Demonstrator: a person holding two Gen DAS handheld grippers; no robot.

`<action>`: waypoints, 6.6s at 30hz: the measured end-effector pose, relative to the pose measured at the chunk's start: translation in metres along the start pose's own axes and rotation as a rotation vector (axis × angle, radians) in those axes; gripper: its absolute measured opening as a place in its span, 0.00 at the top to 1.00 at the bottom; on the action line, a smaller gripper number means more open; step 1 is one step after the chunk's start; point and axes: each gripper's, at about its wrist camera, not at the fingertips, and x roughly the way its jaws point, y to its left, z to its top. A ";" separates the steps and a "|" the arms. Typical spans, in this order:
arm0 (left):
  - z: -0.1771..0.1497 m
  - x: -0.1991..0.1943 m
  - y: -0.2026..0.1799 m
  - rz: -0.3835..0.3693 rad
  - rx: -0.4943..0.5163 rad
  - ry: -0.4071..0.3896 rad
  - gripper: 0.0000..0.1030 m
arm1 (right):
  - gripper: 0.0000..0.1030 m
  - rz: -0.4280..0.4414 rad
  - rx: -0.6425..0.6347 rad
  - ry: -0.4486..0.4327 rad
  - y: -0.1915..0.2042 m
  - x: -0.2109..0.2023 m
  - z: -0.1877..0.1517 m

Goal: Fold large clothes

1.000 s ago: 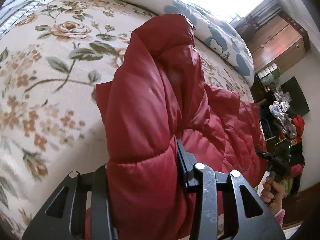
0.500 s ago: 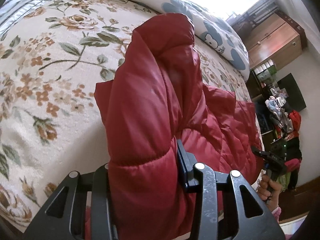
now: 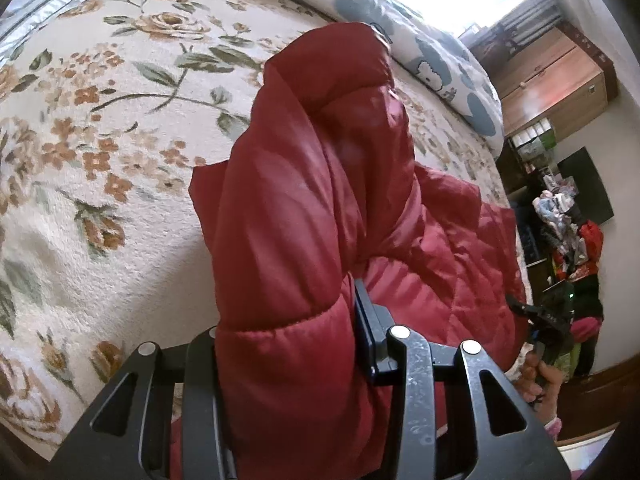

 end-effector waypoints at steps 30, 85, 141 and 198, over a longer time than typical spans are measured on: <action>0.004 0.032 0.001 0.138 0.043 0.019 0.33 | 0.39 -0.129 -0.050 -0.011 -0.004 0.011 -0.007; 0.131 0.099 -0.033 0.415 0.113 -0.052 0.90 | 0.91 -0.484 -0.199 -0.212 0.049 0.059 0.118; 0.012 0.079 -0.076 0.317 0.232 -0.043 0.57 | 0.60 -0.469 -0.338 -0.172 0.067 0.006 -0.069; -0.061 0.059 -0.129 0.526 0.291 -0.018 0.09 | 0.47 -0.463 -0.454 -0.128 0.103 0.059 -0.107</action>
